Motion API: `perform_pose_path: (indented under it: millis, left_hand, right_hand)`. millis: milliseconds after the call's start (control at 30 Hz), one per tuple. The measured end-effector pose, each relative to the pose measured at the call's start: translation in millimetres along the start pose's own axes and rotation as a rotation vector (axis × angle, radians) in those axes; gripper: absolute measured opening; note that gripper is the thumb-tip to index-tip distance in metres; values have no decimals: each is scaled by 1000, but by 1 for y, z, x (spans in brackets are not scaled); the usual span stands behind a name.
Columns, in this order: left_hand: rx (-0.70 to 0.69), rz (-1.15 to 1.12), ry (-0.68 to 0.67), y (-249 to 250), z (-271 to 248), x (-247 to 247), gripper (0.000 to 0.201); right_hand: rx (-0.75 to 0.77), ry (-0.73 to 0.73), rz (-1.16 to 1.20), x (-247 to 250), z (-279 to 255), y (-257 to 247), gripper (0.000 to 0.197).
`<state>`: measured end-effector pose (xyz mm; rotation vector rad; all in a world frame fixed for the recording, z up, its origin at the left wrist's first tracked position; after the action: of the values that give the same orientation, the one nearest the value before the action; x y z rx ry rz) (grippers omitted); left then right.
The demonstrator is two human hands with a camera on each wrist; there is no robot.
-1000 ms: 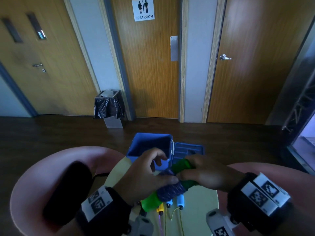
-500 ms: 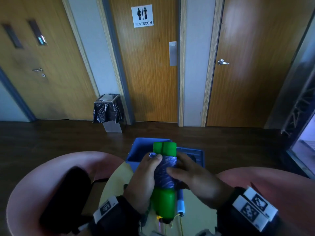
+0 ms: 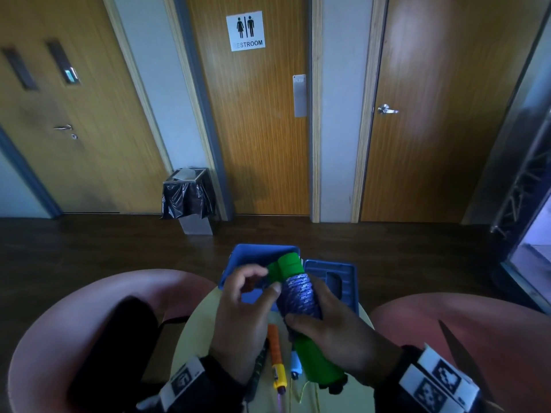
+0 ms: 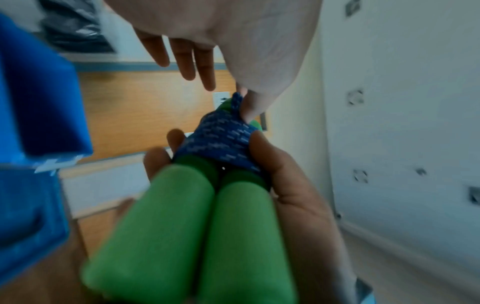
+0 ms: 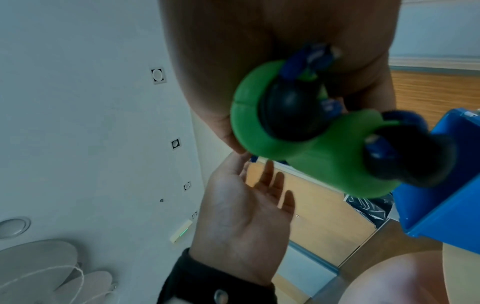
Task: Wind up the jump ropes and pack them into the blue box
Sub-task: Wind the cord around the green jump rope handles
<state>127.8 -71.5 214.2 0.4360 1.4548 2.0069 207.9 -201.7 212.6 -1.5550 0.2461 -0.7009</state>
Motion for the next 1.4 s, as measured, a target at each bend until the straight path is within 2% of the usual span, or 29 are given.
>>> perform_pose_path:
  millis: [100, 167, 233, 400, 500, 633, 800, 900, 1067, 1233, 1400]
  left_hand:
    - [-399, 413, -122, 30, -5, -5, 4]
    - [-535, 598, -161, 35, -9, -8, 6]
    - [-554, 658, -163, 35, -7, -9, 7]
    - [-523, 567, -68, 35, -5, -12, 11]
    - [-447, 473, -41, 32, -9, -16, 18]
    - [-333, 404, -52, 25, -10, -20, 24]
    - [-31, 97, -164, 15, -10, -28, 22]
    - [121, -72, -133, 10, -13, -32, 32]
    - [282, -354, -47, 0, -17, -42, 34]
    - [344, -382, -3, -5, -19, -43, 39]
    - [404, -332, -9, -15, -15, -44, 22]
  right_hand:
    - [2, -11, -92, 3, -5, -2, 42]
    - [9, -5, -124, 5, -6, -5, 41]
    - [20, 11, -149, 6, -7, -9, 39]
    - [87, 85, -177, 7, -3, -19, 35]
    - [117, 145, -172, 9, -2, -23, 31]
    - [116, 218, -308, 12, -2, -20, 31]
    - [80, 226, -557, 12, -1, -13, 65]
    - [65, 198, -758, 8, -3, -14, 80]
    - [88, 278, -1046, 3, -6, -19, 83]
    - [40, 388, -1264, 4, -2, -9, 78]
    - [58, 368, -1406, 2, 1, -4, 79]
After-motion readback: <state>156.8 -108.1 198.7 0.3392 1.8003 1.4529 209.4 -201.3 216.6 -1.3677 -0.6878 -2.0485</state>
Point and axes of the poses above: each hand's wrist, its own z-axis towards the middle knuckle, its own x-axis out of the back of the hand, y = z × x, the point moved 7 cm from there along z, towards the middle knuckle, and after that the axes turned 10 degrees about -z, right-handed, at the moved point
